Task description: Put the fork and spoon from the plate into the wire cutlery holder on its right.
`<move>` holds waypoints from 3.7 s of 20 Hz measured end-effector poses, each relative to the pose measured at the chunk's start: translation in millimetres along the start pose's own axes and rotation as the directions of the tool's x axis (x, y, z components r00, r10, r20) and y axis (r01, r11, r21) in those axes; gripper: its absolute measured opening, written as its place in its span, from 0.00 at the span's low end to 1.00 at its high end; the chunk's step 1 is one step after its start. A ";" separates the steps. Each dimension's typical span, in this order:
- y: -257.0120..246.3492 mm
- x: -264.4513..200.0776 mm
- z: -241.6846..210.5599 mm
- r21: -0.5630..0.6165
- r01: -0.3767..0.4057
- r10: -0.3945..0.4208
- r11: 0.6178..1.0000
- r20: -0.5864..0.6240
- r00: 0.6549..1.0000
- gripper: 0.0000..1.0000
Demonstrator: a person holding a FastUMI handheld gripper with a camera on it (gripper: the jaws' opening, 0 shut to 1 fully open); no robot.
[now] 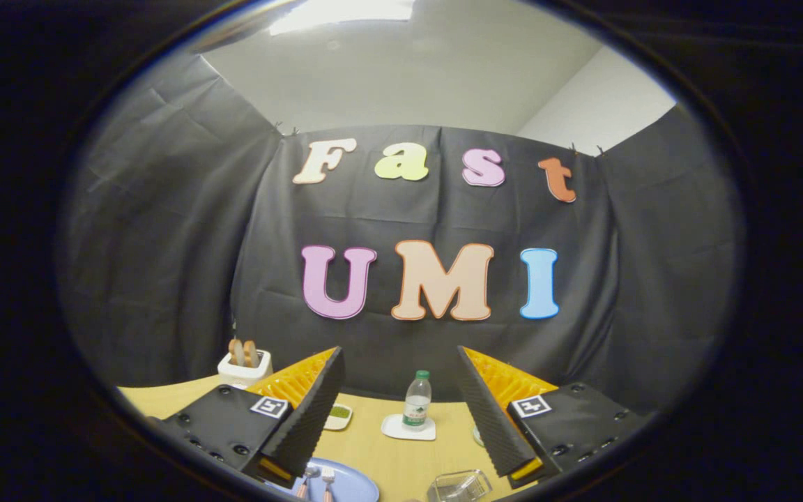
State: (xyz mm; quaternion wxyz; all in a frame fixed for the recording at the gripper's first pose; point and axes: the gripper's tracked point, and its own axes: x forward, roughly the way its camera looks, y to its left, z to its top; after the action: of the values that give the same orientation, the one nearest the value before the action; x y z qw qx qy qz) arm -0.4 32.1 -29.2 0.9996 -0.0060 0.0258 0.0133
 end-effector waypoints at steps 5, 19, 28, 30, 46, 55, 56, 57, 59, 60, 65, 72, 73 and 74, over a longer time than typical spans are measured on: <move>21.2 4.0 -24.9 -0.022 -0.060 0.059 0.998 -0.064 0.996 0.99; 74.6 -15.8 -185.8 -0.010 -0.225 0.196 0.974 -0.458 0.867 1.00; 79.8 -50.7 -284.3 -0.013 -0.293 0.206 0.956 -0.681 0.703 1.00; 77.9 -56.0 -305.4 -0.019 -0.301 0.194 0.953 -0.726 0.659 1.00; 86.1 -102.4 -363.0 0.018 -0.420 0.222 0.907 -0.869 0.443 0.43; 66.2 -89.3 -359.3 -0.029 -0.337 0.140 0.941 -0.874 0.465 0.14; 64.6 -90.3 -357.6 -0.026 -0.334 0.139 0.942 -0.877 0.459 0.14; 62.6 -89.0 -355.1 -0.023 -0.333 0.140 0.943 -0.878 0.458 0.14; 58.1 -87.2 -348.1 -0.014 -0.333 0.146 0.943 -0.880 0.451 0.14; 55.6 -85.6 -343.0 -0.008 -0.337 0.152 0.942 -0.882 0.447 0.14; 41.9 -76.2 -314.2 0.019 -0.373 0.194 0.928 -0.877 0.439 0.14; -9.4 -61.4 -270.3 -0.003 -0.404 0.195 0.915 -0.871 0.450 0.14; -18.7 -59.6 -264.9 -0.008 -0.413 0.195 0.911 -0.872 0.448 0.14; -28.9 -59.2 -260.5 -0.016 -0.423 0.192 0.906 -0.874 0.446 0.14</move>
State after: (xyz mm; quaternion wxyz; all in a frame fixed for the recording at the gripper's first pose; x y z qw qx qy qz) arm -72.1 -1.7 -285.9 0.8259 -0.1237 0.5150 0.1935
